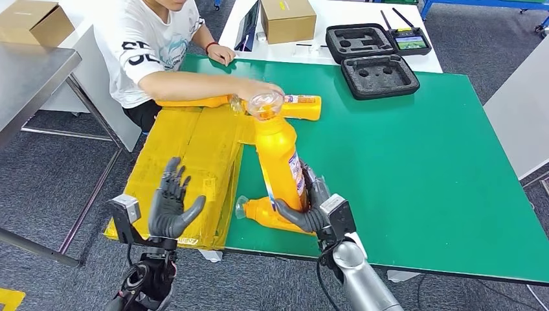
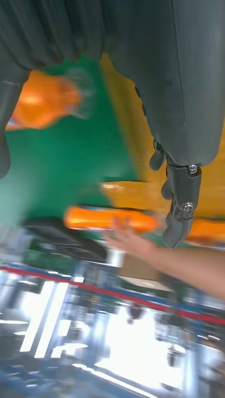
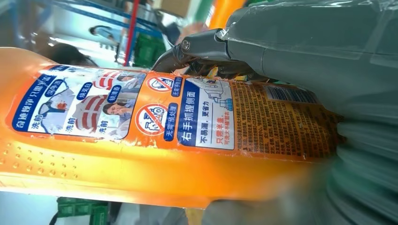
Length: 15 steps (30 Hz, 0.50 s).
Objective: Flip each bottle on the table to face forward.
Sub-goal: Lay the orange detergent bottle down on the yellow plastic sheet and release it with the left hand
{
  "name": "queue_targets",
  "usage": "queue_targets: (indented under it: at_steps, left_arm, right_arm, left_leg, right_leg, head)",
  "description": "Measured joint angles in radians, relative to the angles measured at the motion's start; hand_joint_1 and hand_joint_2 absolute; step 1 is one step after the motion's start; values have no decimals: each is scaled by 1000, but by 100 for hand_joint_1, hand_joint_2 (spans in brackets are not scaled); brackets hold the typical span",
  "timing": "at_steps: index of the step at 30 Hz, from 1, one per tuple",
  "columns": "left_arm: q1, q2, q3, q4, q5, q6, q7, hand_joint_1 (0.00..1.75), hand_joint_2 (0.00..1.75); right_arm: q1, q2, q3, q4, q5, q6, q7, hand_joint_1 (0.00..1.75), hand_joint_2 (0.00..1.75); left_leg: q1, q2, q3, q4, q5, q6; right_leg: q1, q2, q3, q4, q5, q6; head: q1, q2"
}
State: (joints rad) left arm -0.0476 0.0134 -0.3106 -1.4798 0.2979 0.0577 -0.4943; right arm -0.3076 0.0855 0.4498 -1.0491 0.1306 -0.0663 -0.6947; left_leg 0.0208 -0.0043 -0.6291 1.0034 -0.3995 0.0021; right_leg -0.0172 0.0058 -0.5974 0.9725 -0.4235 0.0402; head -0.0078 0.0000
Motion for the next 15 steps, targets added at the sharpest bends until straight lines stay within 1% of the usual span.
queue_targets:
  at_steps: [3,5,9,12,15]
  left_arm:
    - [-12,4,-42,-1,24,-62,22,0,175]
    - [-21,6,-67,-1,33,-93,22,0,175]
    - [-64,13,-112,9,38,-153,27,0,175]
    - [-116,13,-143,37,47,-174,39,0,175]
    - [-151,12,-161,64,57,-178,41,0,175]
  right_arm:
    - [3,19,4,38,-1,13,0,175,175]
    - [6,33,9,61,4,23,0,175,175]
    - [7,61,32,108,64,67,0,175,175]
    - [7,91,67,147,128,78,2,175,175]
    - [4,121,100,187,163,78,4,175,175]
  left_leg:
    - [0,0,0,0,0,0]
    - [0,0,0,0,0,0]
    - [0,0,0,0,0,0]
    - [0,0,0,0,0,0]
    - [0,0,0,0,0,0]
  right_leg:
    - [0,0,0,0,0,0]
    - [0,0,0,0,0,0]
    - [0,0,0,0,0,0]
    - [0,0,0,0,0,0]
    - [0,0,0,0,0,0]
  head:
    - [0,0]
    - [0,0]
    - [0,0]
    - [0,0]
    - [0,0]
